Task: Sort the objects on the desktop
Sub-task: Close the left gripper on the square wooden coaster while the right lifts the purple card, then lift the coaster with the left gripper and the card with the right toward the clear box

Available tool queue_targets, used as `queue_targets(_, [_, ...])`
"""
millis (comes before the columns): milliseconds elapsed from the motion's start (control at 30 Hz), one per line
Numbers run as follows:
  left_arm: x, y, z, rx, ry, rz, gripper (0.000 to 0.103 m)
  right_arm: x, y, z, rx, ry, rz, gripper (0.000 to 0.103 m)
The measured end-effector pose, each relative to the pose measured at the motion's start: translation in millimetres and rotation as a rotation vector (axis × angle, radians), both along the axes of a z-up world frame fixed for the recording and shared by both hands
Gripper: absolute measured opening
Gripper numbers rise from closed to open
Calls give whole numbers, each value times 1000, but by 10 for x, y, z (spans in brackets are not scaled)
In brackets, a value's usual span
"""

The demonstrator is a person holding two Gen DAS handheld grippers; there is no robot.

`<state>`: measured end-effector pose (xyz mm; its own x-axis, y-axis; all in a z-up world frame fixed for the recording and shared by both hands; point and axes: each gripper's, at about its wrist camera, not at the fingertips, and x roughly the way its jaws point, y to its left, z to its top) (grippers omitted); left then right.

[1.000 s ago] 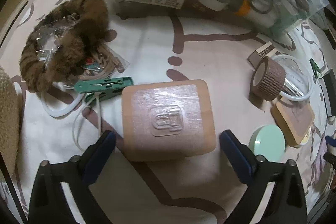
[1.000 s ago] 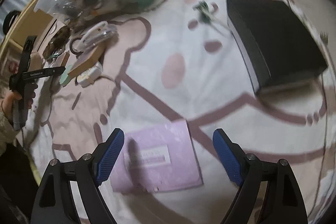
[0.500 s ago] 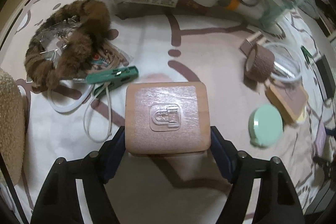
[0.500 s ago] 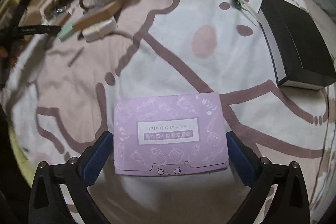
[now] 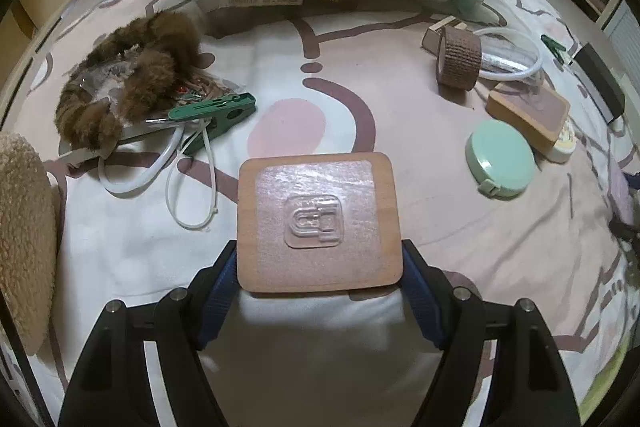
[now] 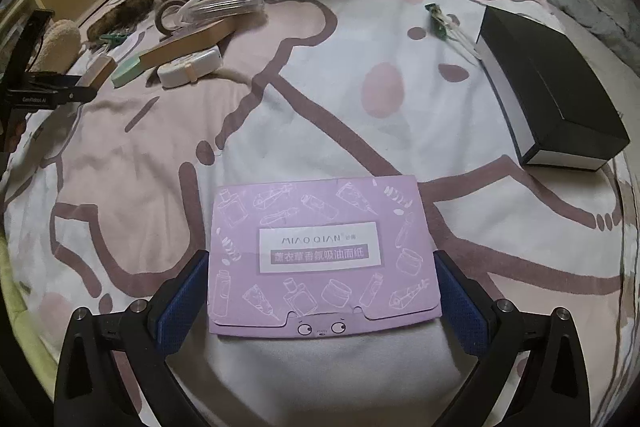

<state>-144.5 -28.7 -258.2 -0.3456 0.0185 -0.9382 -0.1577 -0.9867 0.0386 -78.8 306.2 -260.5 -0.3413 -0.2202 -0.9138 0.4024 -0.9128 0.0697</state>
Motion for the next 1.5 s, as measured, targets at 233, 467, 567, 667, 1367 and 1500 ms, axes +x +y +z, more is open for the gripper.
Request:
queue_targets(233, [137,0,27,-11,18,-3,90,-114,69,42,47,-37,-18,103])
queue_targets(467, [79,-43,-10,18,-25,-19,102,-114,45,91,43,-20,21,103])
queue_targets(567, [49,-34,-8,19,-52,-9,102,-67,68,134,30,4,30,97])
queue_targets(667, [27,-39,-1,32,-71,9,103,-65,79,167,32,23,33,97])
queue_targets(1367, [-11,-58,149,97,-48,111,77,-237,-102,720,-8,160,-53,97])
queue_targets(1500, [-19,-2,113,71,-55,100,78,-269,-127,892,-32,191,-76,97])
